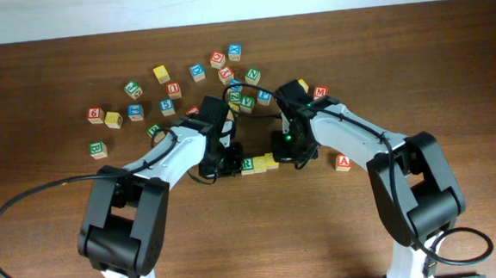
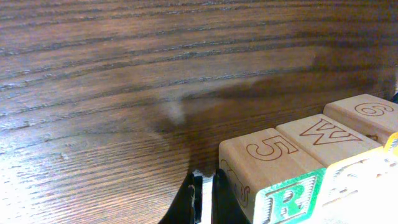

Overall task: Spell out RSS
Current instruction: 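Push the blocks together from both sides with both grippers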

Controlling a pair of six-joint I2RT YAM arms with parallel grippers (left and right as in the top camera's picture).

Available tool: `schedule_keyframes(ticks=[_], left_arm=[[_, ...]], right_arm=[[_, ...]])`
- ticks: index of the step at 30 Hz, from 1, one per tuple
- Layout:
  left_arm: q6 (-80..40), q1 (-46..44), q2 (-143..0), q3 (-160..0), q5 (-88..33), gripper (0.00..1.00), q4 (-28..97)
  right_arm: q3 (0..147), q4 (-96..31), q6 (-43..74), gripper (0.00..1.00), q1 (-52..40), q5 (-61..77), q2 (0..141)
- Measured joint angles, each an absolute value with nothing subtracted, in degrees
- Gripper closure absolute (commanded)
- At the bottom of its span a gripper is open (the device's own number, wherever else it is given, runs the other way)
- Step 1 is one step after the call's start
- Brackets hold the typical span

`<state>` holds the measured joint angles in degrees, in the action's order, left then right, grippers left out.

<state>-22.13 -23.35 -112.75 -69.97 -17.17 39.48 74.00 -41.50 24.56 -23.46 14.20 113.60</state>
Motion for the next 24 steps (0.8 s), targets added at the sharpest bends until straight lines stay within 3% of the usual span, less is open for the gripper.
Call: schedule_keyframes(ticks=[6, 10, 24], left_arm=[[-22.11, -23.35, -112.75, -69.97, -17.15, 0.99, 39.48], [-22.13, -23.35, -112.79, -69.97, -17.19, 0.99, 39.46], [-22.11, -23.35, -112.79, -69.97, -17.37, 0.98, 39.42]], right_arm=[[73.97, -38.54, 23.44, 0.92, -21.71, 13.37, 113.62], [73.95, -32.51, 23.62, 0.91, -19.86, 20.51, 113.65], [73.95, -34.52, 23.46, 0.92, -22.24, 22.70, 113.65]])
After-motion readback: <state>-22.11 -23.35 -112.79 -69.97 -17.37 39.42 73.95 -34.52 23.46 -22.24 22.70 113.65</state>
